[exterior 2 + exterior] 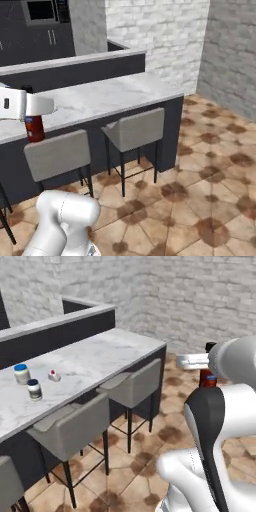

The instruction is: Move the mayonnaise and condiment bottle from the cabinet to the dining counter.

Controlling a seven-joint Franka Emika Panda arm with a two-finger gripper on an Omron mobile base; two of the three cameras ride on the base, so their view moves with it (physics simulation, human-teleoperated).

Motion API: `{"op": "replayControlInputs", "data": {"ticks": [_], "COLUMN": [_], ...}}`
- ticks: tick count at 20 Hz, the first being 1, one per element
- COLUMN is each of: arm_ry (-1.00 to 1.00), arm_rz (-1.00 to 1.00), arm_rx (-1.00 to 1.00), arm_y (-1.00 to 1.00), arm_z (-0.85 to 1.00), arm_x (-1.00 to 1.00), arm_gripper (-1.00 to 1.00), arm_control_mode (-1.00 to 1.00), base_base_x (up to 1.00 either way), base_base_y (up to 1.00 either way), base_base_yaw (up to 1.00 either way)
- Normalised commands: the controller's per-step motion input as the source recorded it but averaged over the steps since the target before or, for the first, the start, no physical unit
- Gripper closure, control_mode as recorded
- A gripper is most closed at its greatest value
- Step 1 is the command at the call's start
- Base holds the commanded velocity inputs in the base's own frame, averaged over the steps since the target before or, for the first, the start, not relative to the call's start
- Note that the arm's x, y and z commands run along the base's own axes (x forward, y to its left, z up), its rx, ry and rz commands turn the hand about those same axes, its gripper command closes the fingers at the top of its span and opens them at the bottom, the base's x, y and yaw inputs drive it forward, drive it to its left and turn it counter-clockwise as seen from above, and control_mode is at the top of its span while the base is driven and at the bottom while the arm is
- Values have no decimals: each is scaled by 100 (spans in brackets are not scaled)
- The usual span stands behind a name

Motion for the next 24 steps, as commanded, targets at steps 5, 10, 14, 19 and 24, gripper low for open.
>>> {"op": "replayControlInputs", "data": {"ticks": [5,10,14,19,24], "arm_ry": [0,0,0,0,0], "arm_rz": [0,0,0,0,0], "arm_rx": [0,0,0,0,0], "arm_y": [0,0,0,0,0], "arm_z": [0,0,0,0,0], "arm_x": [0,0,0,0,0], "arm_gripper": [100,100,100,100,100], "arm_control_mode": [100,100,100,100,100], "base_base_x": [84,81,92,87,60], "base_base_y": [-44,-20,-2,-15,-69], "base_base_yaw": [54,58,54,51,41]}}
